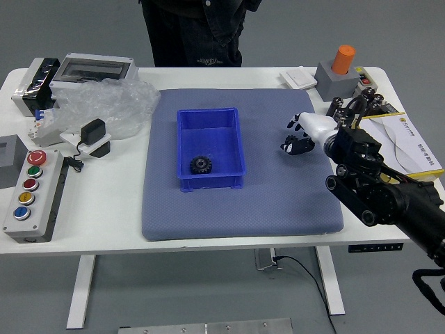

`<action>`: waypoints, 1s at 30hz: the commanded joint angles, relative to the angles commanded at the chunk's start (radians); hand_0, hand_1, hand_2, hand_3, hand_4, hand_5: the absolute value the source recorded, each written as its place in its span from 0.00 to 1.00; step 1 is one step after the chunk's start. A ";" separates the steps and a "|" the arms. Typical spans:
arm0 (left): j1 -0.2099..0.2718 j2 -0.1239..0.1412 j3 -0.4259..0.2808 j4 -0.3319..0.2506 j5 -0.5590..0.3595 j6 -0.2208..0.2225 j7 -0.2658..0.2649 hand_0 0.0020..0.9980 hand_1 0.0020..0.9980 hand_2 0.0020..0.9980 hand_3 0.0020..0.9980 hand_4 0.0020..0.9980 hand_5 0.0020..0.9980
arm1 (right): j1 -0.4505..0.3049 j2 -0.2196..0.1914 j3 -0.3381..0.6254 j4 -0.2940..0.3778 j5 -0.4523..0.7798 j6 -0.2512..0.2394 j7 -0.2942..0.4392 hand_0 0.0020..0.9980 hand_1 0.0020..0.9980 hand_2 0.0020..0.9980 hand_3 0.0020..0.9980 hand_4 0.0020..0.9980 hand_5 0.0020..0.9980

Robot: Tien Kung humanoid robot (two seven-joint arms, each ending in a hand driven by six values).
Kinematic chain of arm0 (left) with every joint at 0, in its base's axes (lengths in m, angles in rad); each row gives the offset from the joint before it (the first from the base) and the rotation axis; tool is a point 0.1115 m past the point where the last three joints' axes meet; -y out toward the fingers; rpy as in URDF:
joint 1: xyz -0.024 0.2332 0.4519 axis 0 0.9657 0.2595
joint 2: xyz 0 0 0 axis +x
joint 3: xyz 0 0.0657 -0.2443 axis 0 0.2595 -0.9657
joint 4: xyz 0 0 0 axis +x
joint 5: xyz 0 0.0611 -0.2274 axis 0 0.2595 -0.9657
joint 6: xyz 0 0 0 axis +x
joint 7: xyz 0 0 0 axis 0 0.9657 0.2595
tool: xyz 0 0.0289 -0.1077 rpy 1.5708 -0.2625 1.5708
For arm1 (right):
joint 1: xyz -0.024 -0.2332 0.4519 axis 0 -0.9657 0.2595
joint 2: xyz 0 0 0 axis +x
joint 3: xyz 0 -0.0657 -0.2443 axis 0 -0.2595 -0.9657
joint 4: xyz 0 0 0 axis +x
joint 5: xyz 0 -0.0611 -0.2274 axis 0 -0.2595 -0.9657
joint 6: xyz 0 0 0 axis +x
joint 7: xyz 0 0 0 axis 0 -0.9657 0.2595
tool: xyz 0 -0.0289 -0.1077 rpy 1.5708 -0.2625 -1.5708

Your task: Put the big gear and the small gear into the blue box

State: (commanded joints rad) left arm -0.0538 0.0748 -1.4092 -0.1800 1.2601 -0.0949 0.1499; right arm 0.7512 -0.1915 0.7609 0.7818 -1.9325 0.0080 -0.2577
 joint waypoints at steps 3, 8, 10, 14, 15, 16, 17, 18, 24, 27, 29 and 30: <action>-0.001 0.000 0.000 0.000 0.000 0.000 0.000 0.73 0.68 0.70 0.70 0.44 0.03 | 0.005 0.008 -0.002 -0.023 0.000 -0.011 0.012 0.62 0.58 0.65 0.67 0.72 0.34; -0.001 -0.001 0.000 0.000 0.000 0.000 0.000 0.73 0.68 0.70 0.70 0.44 0.03 | 0.011 0.018 -0.005 -0.059 -0.002 -0.027 0.028 0.63 0.56 0.62 0.65 0.72 0.34; -0.001 -0.002 0.000 0.000 -0.001 0.000 0.000 0.73 0.68 0.70 0.70 0.44 0.03 | 0.011 0.022 -0.006 -0.070 -0.002 -0.032 0.033 0.63 0.56 0.62 0.65 0.72 0.34; 0.000 -0.002 0.001 0.000 -0.002 0.000 0.000 0.73 0.68 0.70 0.70 0.44 0.03 | 0.012 0.028 -0.007 -0.088 -0.001 -0.036 0.038 0.63 0.56 0.62 0.65 0.72 0.34; 0.000 -0.003 0.001 0.000 -0.002 0.000 0.000 0.73 0.68 0.70 0.70 0.44 0.03 | 0.012 0.030 -0.007 -0.092 -0.001 -0.037 0.038 0.63 0.56 0.62 0.65 0.72 0.34; 0.000 -0.003 0.001 0.000 -0.002 0.000 0.000 0.73 0.68 0.70 0.70 0.44 0.03 | 0.012 0.031 -0.008 -0.096 -0.001 -0.039 0.040 0.63 0.56 0.62 0.65 0.72 0.34; 0.000 -0.003 0.002 0.000 -0.002 0.000 0.000 0.73 0.68 0.70 0.70 0.44 0.03 | 0.012 0.033 -0.009 -0.100 -0.001 -0.040 0.041 0.63 0.56 0.62 0.65 0.72 0.34; 0.000 -0.004 0.002 0.000 -0.002 0.000 0.000 0.73 0.68 0.70 0.70 0.44 0.03 | 0.013 0.035 -0.009 -0.103 -0.001 -0.041 0.042 0.63 0.56 0.62 0.65 0.72 0.34; -0.001 -0.005 0.002 0.000 -0.002 0.000 0.001 0.73 0.68 0.70 0.70 0.44 0.03 | 0.015 0.046 -0.014 -0.129 -0.009 -0.059 0.052 0.64 0.54 0.60 0.63 0.71 0.33; -0.001 -0.006 0.002 0.000 -0.002 0.000 0.001 0.73 0.68 0.70 0.70 0.44 0.03 | 0.016 0.051 -0.016 -0.140 -0.017 -0.076 0.062 0.65 0.50 0.53 0.57 0.69 0.28; 0.000 -0.006 0.002 0.000 -0.002 0.000 0.001 0.73 0.68 0.70 0.70 0.44 0.03 | 0.016 0.053 -0.016 -0.146 -0.023 -0.087 0.068 0.65 0.50 0.53 0.57 0.69 0.28; 0.000 -0.007 0.003 0.000 -0.002 0.001 0.001 0.73 0.68 0.70 0.70 0.44 0.03 | 0.016 0.055 -0.017 -0.150 -0.027 -0.093 0.070 0.65 0.50 0.53 0.57 0.69 0.28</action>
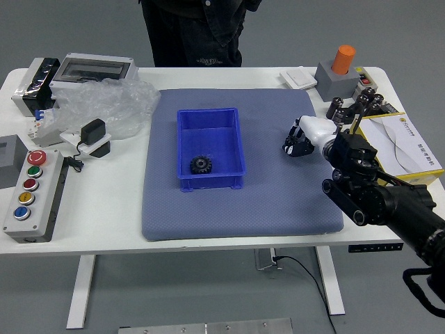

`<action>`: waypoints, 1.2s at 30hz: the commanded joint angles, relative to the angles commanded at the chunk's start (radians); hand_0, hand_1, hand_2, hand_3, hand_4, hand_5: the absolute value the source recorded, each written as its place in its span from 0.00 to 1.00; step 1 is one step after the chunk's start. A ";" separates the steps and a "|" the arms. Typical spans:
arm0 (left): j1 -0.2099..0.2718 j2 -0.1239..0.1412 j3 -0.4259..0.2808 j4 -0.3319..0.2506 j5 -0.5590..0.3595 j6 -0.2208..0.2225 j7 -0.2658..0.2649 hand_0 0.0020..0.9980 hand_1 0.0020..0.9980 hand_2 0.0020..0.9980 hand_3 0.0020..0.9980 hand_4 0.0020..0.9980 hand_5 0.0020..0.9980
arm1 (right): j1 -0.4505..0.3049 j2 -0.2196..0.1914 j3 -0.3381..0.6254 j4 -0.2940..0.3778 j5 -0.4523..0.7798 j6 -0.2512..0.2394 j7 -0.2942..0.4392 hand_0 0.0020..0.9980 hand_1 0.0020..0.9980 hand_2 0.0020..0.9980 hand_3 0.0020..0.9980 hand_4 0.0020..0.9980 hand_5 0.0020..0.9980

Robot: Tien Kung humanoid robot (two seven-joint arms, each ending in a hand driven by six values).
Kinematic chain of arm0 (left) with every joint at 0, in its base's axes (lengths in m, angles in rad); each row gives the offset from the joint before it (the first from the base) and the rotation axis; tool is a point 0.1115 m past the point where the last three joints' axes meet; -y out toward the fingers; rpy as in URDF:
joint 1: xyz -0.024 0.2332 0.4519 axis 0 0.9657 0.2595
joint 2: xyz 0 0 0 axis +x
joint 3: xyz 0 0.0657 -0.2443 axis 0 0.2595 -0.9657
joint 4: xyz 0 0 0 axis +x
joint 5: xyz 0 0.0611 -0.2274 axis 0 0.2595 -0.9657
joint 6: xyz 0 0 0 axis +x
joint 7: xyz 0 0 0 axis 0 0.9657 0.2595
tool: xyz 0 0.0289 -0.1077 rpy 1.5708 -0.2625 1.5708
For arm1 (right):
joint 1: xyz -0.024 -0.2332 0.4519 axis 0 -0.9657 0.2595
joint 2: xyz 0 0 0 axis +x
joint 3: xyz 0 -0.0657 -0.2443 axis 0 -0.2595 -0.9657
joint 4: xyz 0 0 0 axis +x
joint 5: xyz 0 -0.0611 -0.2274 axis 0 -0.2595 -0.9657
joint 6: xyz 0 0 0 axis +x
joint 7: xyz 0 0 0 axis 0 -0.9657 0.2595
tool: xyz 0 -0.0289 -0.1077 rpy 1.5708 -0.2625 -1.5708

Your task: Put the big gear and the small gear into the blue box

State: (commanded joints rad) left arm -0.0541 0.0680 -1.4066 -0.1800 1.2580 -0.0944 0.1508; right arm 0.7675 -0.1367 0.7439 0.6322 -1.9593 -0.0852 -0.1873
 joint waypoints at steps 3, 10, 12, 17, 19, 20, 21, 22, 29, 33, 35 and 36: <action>0.001 -0.001 0.001 0.000 0.001 0.000 0.000 0.73 0.68 0.70 0.70 0.44 0.03 | -0.001 0.005 -0.002 -0.009 -0.010 -0.016 0.006 0.64 0.47 0.49 0.53 0.68 0.17; 0.002 -0.004 0.003 0.000 0.003 -0.001 0.001 0.73 0.68 0.70 0.70 0.44 0.03 | -0.007 0.015 -0.010 -0.025 -0.026 -0.030 0.009 0.62 0.47 0.48 0.52 0.66 0.10; 0.002 -0.004 0.004 0.000 0.004 -0.001 0.001 0.73 0.68 0.70 0.70 0.44 0.03 | -0.008 0.018 -0.012 -0.031 -0.031 -0.034 0.009 0.62 0.47 0.48 0.52 0.66 0.10; 0.003 -0.005 0.006 0.000 0.005 -0.001 0.002 0.73 0.68 0.70 0.70 0.44 0.03 | -0.011 0.024 -0.015 -0.042 -0.040 -0.048 0.007 0.62 0.47 0.48 0.52 0.64 0.06; 0.003 -0.004 0.007 0.000 0.005 -0.001 0.002 0.73 0.68 0.70 0.70 0.44 0.03 | -0.012 0.024 -0.012 -0.041 -0.043 -0.056 0.008 0.62 0.47 0.48 0.52 0.64 0.06; 0.003 -0.004 0.007 0.000 0.005 -0.001 0.002 0.73 0.68 0.70 0.70 0.44 0.03 | -0.013 0.024 -0.011 -0.039 -0.044 -0.060 0.009 0.60 0.46 0.47 0.52 0.64 0.05; 0.003 -0.004 0.007 0.000 0.005 -0.001 0.002 0.73 0.68 0.70 0.70 0.44 0.03 | -0.013 0.024 -0.010 -0.038 -0.046 -0.064 0.009 0.60 0.46 0.47 0.52 0.64 0.05; 0.003 -0.004 0.006 0.000 0.005 -0.001 0.002 0.73 0.68 0.70 0.70 0.44 0.03 | -0.014 0.023 -0.009 -0.036 -0.047 -0.068 0.010 0.60 0.46 0.47 0.52 0.64 0.05; 0.003 -0.005 0.004 0.000 0.008 -0.001 0.001 0.73 0.68 0.70 0.70 0.44 0.03 | -0.016 0.018 -0.005 -0.029 -0.053 -0.092 0.016 0.60 0.45 0.47 0.51 0.67 0.04; 0.003 -0.004 0.005 0.000 0.006 -0.001 0.001 0.73 0.68 0.70 0.70 0.44 0.03 | -0.016 0.015 -0.001 -0.025 -0.055 -0.098 0.016 0.59 0.45 0.46 0.51 0.68 0.02; 0.004 -0.004 0.006 0.000 0.004 -0.001 0.001 0.73 0.68 0.70 0.70 0.44 0.03 | -0.017 0.012 0.004 -0.017 -0.056 -0.100 0.014 0.59 0.45 0.46 0.51 0.68 0.02; 0.004 -0.004 0.006 0.000 0.004 0.000 0.001 0.73 0.68 0.70 0.70 0.44 0.03 | -0.018 0.010 0.007 -0.010 -0.057 -0.101 0.013 0.59 0.45 0.46 0.51 0.68 0.02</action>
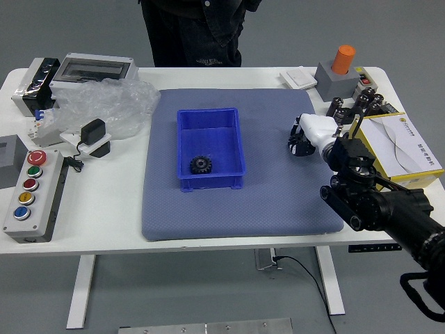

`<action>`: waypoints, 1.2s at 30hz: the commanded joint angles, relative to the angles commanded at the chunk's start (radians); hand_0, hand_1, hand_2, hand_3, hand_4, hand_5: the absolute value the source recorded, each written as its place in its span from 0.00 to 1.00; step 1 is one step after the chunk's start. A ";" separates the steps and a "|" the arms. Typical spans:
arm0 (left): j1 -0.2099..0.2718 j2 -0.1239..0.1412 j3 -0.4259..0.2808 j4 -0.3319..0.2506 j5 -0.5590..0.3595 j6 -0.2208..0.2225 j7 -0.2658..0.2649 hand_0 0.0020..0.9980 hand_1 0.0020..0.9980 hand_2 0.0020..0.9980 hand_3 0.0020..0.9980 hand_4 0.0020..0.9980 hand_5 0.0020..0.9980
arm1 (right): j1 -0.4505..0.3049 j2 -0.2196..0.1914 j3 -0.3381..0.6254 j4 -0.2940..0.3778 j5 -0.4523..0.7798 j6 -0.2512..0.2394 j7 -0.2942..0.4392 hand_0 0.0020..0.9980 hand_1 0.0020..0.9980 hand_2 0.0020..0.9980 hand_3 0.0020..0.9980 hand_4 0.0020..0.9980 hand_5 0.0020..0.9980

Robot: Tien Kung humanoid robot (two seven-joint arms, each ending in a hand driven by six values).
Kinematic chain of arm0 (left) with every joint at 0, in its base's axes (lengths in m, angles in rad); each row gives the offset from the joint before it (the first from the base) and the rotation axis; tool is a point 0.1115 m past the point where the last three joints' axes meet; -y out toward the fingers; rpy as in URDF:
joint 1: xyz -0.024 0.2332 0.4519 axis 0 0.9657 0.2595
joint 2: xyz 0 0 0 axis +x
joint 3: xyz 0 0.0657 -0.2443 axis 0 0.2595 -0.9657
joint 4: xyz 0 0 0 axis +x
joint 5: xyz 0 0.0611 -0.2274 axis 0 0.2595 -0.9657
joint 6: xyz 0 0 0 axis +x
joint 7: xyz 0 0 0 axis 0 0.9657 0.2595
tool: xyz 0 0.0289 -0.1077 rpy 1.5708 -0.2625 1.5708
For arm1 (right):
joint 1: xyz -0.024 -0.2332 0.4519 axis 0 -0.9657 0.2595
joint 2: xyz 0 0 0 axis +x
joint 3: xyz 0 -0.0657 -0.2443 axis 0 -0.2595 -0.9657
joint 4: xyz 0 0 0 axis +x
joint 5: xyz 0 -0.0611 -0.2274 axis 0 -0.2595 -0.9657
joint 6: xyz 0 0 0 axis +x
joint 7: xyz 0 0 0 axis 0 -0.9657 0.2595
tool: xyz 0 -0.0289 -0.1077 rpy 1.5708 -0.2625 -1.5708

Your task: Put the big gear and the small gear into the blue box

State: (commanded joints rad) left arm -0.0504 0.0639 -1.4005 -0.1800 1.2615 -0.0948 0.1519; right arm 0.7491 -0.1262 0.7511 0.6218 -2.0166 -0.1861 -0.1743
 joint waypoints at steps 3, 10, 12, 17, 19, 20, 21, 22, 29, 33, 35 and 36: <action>0.000 0.001 0.001 0.000 -0.003 0.001 0.000 0.73 0.68 0.70 0.70 0.44 0.03 | -0.004 -0.009 0.017 0.038 -0.011 -0.004 -0.008 0.59 0.45 0.46 0.51 0.69 0.01; -0.001 0.003 -0.001 0.000 -0.005 0.001 -0.002 0.73 0.68 0.70 0.70 0.44 0.03 | -0.016 -0.027 0.054 0.174 -0.052 -0.012 -0.036 0.59 0.45 0.46 0.51 0.69 0.00; -0.002 0.004 -0.003 0.000 -0.004 0.001 -0.002 0.73 0.68 0.70 0.70 0.44 0.03 | -0.021 -0.029 0.059 0.219 -0.062 -0.016 -0.044 0.59 0.45 0.46 0.51 0.69 0.00; -0.002 0.005 -0.005 0.000 -0.004 0.000 -0.002 0.73 0.68 0.70 0.70 0.44 0.02 | -0.036 -0.021 0.058 0.335 -0.079 -0.021 -0.062 0.60 0.46 0.47 0.52 0.67 0.00; -0.002 0.006 -0.006 0.000 -0.004 0.000 -0.002 0.73 0.68 0.70 0.70 0.44 0.02 | -0.042 -0.015 0.054 0.379 -0.083 -0.022 -0.067 0.60 0.46 0.47 0.52 0.67 0.00; -0.002 0.006 -0.006 0.000 -0.004 0.000 -0.002 0.73 0.68 0.70 0.70 0.44 0.02 | -0.044 -0.011 0.051 0.401 -0.084 -0.023 -0.070 0.61 0.46 0.47 0.52 0.67 0.00; -0.002 0.006 -0.006 0.000 -0.004 0.000 -0.002 0.73 0.68 0.70 0.70 0.44 0.02 | -0.047 -0.006 0.049 0.421 -0.086 -0.023 -0.072 0.61 0.46 0.47 0.52 0.67 0.00; -0.001 0.007 -0.006 0.000 -0.004 0.000 -0.002 0.73 0.68 0.70 0.70 0.44 0.02 | -0.049 -0.001 0.046 0.442 -0.088 -0.023 -0.075 0.61 0.46 0.47 0.52 0.67 0.00; 0.000 0.008 -0.008 0.000 -0.002 0.000 -0.002 0.73 0.68 0.70 0.70 0.44 0.02 | -0.074 0.051 0.025 0.557 -0.094 -0.027 -0.087 0.61 0.46 0.47 0.53 0.67 0.00; 0.000 0.008 -0.010 0.000 0.002 -0.001 -0.002 0.73 0.68 0.70 0.70 0.44 0.02 | -0.090 0.082 0.003 0.578 -0.080 -0.032 -0.084 0.61 0.47 0.47 0.53 0.68 0.00; 0.000 0.008 -0.010 0.000 0.003 -0.001 -0.002 0.73 0.68 0.70 0.70 0.44 0.02 | -0.098 0.092 -0.006 0.577 -0.071 -0.032 -0.083 0.61 0.47 0.47 0.53 0.68 0.00; 0.000 0.008 -0.009 0.000 0.003 -0.001 -0.002 0.73 0.68 0.70 0.70 0.44 0.02 | -0.101 0.095 -0.010 0.574 -0.065 -0.030 -0.082 0.61 0.47 0.47 0.53 0.68 0.00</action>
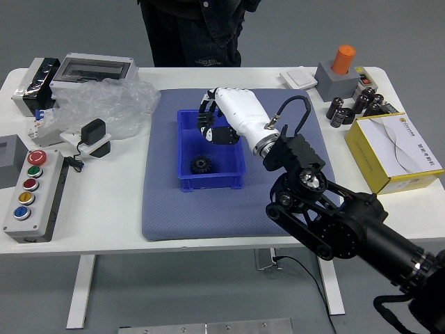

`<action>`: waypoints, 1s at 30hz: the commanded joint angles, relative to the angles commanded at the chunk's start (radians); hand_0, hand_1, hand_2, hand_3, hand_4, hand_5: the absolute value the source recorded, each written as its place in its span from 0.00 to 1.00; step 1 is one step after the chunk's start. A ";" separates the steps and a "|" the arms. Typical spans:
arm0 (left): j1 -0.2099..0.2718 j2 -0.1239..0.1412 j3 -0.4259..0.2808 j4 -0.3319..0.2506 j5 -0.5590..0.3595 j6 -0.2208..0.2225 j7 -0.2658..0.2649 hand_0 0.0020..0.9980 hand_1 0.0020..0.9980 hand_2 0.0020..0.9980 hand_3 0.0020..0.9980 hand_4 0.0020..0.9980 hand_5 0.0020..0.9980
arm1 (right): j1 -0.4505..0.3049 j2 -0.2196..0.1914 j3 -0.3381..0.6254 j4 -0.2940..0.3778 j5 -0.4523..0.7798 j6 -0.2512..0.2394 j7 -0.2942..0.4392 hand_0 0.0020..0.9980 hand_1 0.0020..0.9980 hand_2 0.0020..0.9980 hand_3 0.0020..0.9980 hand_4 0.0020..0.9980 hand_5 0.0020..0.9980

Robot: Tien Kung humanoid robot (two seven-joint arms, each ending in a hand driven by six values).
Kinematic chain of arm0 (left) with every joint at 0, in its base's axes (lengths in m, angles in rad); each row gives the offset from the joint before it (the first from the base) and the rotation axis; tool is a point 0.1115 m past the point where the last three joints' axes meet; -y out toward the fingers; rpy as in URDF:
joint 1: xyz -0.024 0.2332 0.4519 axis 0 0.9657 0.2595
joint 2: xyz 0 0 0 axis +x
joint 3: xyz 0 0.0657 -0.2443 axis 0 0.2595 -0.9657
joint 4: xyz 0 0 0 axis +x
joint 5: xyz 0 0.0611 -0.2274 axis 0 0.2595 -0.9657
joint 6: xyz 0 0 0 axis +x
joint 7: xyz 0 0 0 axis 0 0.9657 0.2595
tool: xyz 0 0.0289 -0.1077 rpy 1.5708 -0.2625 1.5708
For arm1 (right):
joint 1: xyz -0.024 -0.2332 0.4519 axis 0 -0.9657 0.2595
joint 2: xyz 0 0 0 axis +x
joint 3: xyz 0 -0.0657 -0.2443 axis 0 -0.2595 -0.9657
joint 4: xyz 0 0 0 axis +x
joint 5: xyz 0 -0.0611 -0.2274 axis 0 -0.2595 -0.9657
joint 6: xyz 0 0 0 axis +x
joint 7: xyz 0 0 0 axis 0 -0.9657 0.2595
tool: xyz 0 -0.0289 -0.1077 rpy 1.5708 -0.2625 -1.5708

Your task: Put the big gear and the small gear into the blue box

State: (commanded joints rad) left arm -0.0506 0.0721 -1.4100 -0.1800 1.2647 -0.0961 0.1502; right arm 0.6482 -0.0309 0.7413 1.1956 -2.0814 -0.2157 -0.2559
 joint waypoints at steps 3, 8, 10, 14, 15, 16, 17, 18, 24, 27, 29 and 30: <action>0.002 0.001 0.002 0.000 -0.001 0.001 0.001 0.73 0.68 0.70 0.70 0.44 0.02 | -0.009 0.007 -0.004 -0.011 0.028 0.017 0.000 0.66 0.50 0.54 0.61 0.58 0.21; 0.004 0.001 0.004 0.000 0.000 0.001 0.002 0.73 0.68 0.70 0.70 0.44 0.02 | -0.017 0.011 0.004 -0.030 0.077 0.058 -0.011 0.61 0.54 0.70 0.83 0.76 0.33; 0.003 0.000 0.003 0.000 0.001 0.000 0.002 0.73 0.68 0.70 0.70 0.44 0.02 | -0.017 0.010 0.009 -0.035 0.089 0.072 -0.016 0.61 0.54 0.70 0.83 0.76 0.33; 0.004 -0.001 0.000 0.000 0.005 -0.001 0.002 0.73 0.68 0.70 0.70 0.44 0.01 | -0.017 0.006 0.022 -0.034 0.105 0.090 -0.021 0.67 0.61 0.79 0.90 0.82 0.39; 0.004 -0.001 0.000 0.000 0.005 -0.001 0.002 0.73 0.68 0.70 0.70 0.44 0.01 | -0.017 0.005 0.026 -0.032 0.105 0.093 -0.022 0.67 0.61 0.79 0.90 0.82 0.39; 0.004 -0.001 0.000 0.000 0.006 -0.001 0.002 0.73 0.68 0.70 0.70 0.44 0.01 | -0.016 0.004 0.031 -0.029 0.105 0.097 -0.024 0.67 0.61 0.79 0.90 0.82 0.39; 0.004 -0.001 -0.001 0.000 0.006 -0.001 0.002 0.73 0.68 0.70 0.70 0.44 0.01 | -0.015 0.002 0.036 -0.026 0.104 0.101 -0.026 0.67 0.61 0.79 0.90 0.82 0.39; 0.004 0.000 -0.001 0.000 0.007 -0.001 0.002 0.73 0.68 0.70 0.70 0.44 0.01 | -0.015 0.001 0.041 -0.023 0.104 0.104 -0.028 0.67 0.61 0.79 0.90 0.82 0.39; 0.003 0.001 0.001 0.000 0.005 -0.001 0.001 0.73 0.68 0.70 0.70 0.44 0.01 | -0.020 -0.015 0.076 0.008 0.103 0.117 -0.038 0.68 0.63 0.81 0.91 0.83 0.41; 0.003 0.002 0.002 0.000 0.002 -0.001 0.000 0.73 0.68 0.70 0.70 0.44 0.01 | -0.028 -0.033 0.102 0.035 0.110 0.116 -0.038 0.69 0.64 0.81 0.90 0.84 0.42; 0.004 0.003 0.004 0.000 0.000 0.000 0.000 0.73 0.68 0.70 0.70 0.44 0.01 | -0.037 -0.049 0.126 0.057 0.124 0.112 -0.035 0.69 0.64 0.81 0.90 0.84 0.42; 0.004 0.004 0.005 0.000 -0.002 0.000 -0.001 0.73 0.68 0.70 0.70 0.44 0.01 | -0.045 -0.062 0.143 0.071 0.139 0.108 -0.030 0.69 0.64 0.81 0.90 0.84 0.42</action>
State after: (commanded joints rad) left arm -0.0461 0.0759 -1.4048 -0.1800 1.2622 -0.0958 0.1496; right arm 0.6034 -0.0929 0.8843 1.2668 -1.9427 -0.1077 -0.2861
